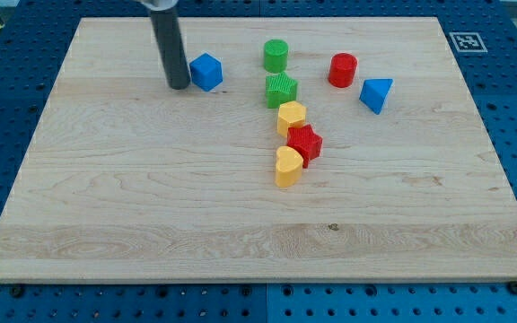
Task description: Move the blue cube to the top of the green circle
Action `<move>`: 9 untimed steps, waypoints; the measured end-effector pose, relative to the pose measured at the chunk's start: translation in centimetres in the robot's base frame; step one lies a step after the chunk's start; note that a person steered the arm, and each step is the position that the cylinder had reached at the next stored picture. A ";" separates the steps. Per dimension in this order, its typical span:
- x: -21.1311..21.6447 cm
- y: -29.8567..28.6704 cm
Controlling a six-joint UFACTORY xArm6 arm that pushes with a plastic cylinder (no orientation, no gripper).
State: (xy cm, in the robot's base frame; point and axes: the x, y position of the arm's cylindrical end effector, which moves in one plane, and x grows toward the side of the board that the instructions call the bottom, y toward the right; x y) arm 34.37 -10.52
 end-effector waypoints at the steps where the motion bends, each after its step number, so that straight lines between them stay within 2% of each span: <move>1: 0.0 3.2; 2: 0.0 5.4; 5: -5.1 6.4; 8: -8.4 -3.4; 9: -9.5 -1.9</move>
State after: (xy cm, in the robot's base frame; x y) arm 24.82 -12.42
